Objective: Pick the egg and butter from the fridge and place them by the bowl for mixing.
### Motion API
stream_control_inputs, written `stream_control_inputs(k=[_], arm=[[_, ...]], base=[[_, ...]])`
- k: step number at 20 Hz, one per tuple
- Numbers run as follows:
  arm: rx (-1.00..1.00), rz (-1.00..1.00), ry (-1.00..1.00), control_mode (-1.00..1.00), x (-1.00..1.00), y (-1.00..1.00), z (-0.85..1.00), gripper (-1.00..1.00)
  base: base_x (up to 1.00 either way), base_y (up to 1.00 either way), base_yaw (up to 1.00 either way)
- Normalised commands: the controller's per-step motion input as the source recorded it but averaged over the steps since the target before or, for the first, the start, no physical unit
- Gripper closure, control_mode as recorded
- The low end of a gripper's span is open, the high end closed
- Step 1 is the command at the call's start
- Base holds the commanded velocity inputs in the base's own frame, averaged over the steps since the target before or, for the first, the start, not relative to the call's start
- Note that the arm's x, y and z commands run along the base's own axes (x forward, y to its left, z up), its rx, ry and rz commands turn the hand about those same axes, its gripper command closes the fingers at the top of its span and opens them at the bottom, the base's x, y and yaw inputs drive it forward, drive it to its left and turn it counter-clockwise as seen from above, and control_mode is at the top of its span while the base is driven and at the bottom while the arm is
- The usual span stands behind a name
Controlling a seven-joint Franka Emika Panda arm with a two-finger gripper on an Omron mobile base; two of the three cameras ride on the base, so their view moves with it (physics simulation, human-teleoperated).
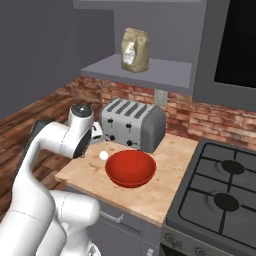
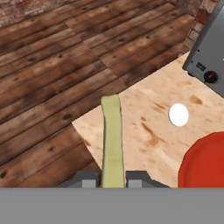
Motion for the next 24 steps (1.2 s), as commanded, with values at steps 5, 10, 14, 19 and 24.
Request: stream_control_inputs(k=[5,10,14,19,24], arm=[[-0.05,0.0,0.0,-1.0,0.16,0.13,-0.56,1.0],[-0.05,0.0,0.0,-1.0,0.21,0.09,-0.59,1.0],[-0.01,0.0,0.0,-1.0,0.29,0.1,-0.52,1.0],[0.0,0.0,0.0,-1.0,0.38,0.1,-0.41,1.0],[0.0,0.0,0.0,-1.0,0.16,0.11,-0.34,1.0]], base=[[0.0,0.0,0.0],[0.0,0.0,0.0],[0.0,0.0,0.0],[0.0,0.0,0.0],[0.0,0.0,0.0]])
